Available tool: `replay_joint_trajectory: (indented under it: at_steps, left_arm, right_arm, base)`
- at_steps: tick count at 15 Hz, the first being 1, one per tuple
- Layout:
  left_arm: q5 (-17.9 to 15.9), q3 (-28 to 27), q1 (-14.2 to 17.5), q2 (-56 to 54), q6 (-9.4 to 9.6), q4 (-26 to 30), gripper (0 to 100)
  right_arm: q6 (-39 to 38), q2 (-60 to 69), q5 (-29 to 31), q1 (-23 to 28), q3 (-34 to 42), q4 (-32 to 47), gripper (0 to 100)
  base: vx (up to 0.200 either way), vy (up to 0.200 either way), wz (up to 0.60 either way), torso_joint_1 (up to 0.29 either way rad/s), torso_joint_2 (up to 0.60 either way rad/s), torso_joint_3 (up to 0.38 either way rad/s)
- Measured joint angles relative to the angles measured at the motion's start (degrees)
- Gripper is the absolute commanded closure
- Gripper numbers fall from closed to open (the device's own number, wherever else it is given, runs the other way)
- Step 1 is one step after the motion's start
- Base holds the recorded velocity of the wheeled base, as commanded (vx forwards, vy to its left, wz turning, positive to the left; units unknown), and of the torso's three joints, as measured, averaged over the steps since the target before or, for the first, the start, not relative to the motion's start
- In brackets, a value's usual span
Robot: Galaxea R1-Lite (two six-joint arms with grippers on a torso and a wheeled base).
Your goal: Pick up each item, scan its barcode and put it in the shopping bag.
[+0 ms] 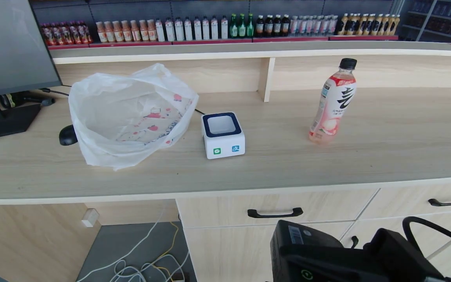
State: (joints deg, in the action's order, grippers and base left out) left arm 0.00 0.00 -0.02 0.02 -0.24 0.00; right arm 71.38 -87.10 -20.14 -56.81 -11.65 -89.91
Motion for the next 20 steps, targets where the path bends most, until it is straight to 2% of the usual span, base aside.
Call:
replay_joint_trajectory:
  at_steps: [1, 5, 11, 20]
  left_arm:
    - [0.0, 0.0, 0.0, 0.0, 0.0, 0.0, 0]
    - [0.0, 0.0, 0.02, 0.0, 0.02, 0.0, 0]
    - [0.0, 0.0, 0.02, -0.02, 0.02, 0.0, 0]
    - [0.0, 0.0, 0.02, -0.02, 0.0, 0.0, 0]
  right_arm:
    - [3.47, 0.44, 0.06, 0.87, -1.01, 0.0, 100]
    - [7.75, 1.08, 0.11, 2.32, -4.38, -0.06, 100]
    - [22.2, 5.07, 0.13, 1.99, -3.8, -0.04, 100]
    - [23.21, 5.92, 0.2, 1.55, -1.29, 0.0, 100]
  base:
    - [0.0, 0.0, 0.0, 0.0, 0.0, 0.0]
    - [0.0, 0.0, 0.0, 0.0, 0.0, 0.0]
    - [0.0, 0.0, 0.0, 0.0, 0.0, 0.0]
    - [0.0, 0.0, 0.0, 0.0, 0.0, 0.0]
